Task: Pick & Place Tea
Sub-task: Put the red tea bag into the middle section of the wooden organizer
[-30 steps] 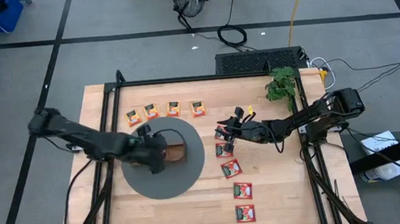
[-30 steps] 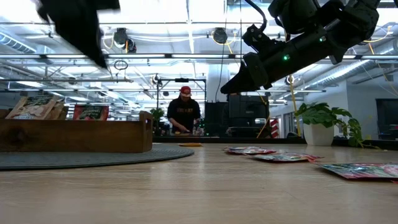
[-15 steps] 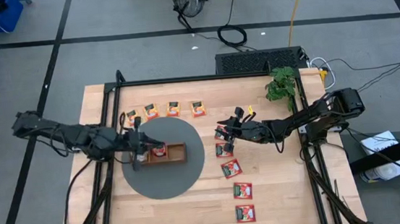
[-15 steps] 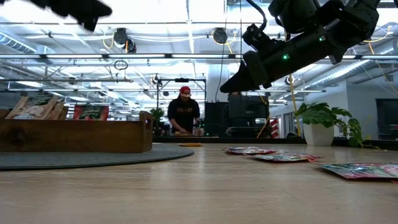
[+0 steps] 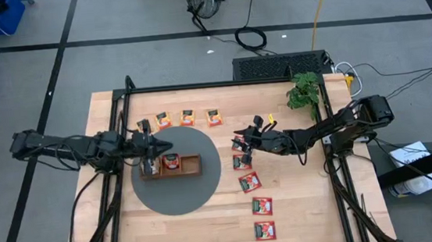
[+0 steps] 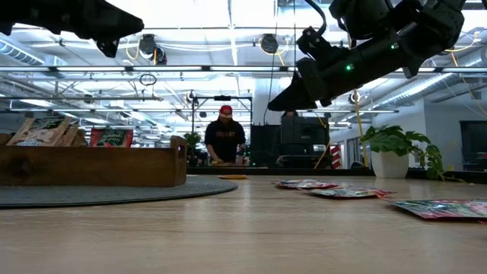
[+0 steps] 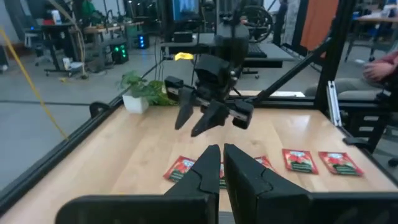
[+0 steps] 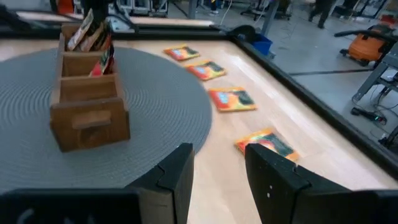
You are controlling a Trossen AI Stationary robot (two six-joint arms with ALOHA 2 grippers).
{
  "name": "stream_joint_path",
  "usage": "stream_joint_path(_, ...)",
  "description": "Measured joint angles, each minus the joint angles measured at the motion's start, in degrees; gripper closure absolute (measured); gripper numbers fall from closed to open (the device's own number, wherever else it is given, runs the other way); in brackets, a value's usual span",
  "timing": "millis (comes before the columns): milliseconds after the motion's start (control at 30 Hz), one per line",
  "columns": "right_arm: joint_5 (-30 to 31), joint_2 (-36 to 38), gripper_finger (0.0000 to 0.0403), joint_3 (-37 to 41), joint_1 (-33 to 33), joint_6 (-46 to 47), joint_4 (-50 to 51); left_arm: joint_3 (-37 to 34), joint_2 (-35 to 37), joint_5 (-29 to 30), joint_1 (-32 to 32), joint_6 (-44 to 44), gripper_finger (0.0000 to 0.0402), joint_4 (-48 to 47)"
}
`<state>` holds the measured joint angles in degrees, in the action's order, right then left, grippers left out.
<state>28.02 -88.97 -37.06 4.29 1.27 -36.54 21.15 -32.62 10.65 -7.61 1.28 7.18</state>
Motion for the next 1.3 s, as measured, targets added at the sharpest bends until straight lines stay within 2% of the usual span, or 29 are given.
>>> stream_joint_path(167, -3.87, 0.01, 0.0273, -0.45, 0.85, -3.91, 4.27, 0.00, 0.01, 0.07, 0.02, 4.12, 0.0373, 0.04)
stream_joint_path(233, -2.72, -0.02, 0.0273, -5.09, 0.48, -3.71, 18.78, 0.00, 0.02, 0.09, 0.02, 5.32, 0.0373, 0.06)
stream_joint_path(300, -0.64, -0.88, 0.0270, -13.27, -0.89, -0.95, 40.01, 0.00, 0.02, 0.09, 0.02, 5.95, 0.0373, 0.03)
stream_joint_path(367, 0.19, -4.15, 0.0262, -22.34, -2.59, 2.07, 55.71, 0.00, 0.02, 0.11, 0.04, 6.62, 0.0373, 0.07)
stream_joint_path(467, -2.12, -7.64, 0.0240, -33.05, -4.17, 2.90, 72.87, 0.00, 0.02, 0.13, -0.02, 6.77, 0.0373, 0.27)
stream_joint_path(567, -7.61, -9.56, 0.0211, -39.42, -5.56, 6.55, 81.05, 0.00, 0.02, 0.07, -0.01, 6.77, 0.0373, 0.26)
stream_joint_path(700, -14.44, -13.13, 0.0158, -40.17, -6.93, 7.41, 84.90, 0.00, 0.02, 0.01, -0.01, 6.75, 0.0373, 0.28)
stream_joint_path(933, -14.62, -20.64, 0.0078, -40.22, -7.45, 4.45, 84.60, 0.00, 0.00, -0.06, -0.01, 6.75, 0.0373, 0.32)
stream_joint_path(1067, -14.49, -23.01, 0.0063, -40.24, -7.59, 2.14, 82.64, 0.00, 0.02, -0.08, -0.01, 6.74, 0.0373, 0.35)
stream_joint_path(1300, -15.70, -24.17, 0.0063, -40.39, -9.12, 0.86, 78.29, 0.00, 0.02, -0.11, -0.01, 6.69, 0.0373, 0.37)
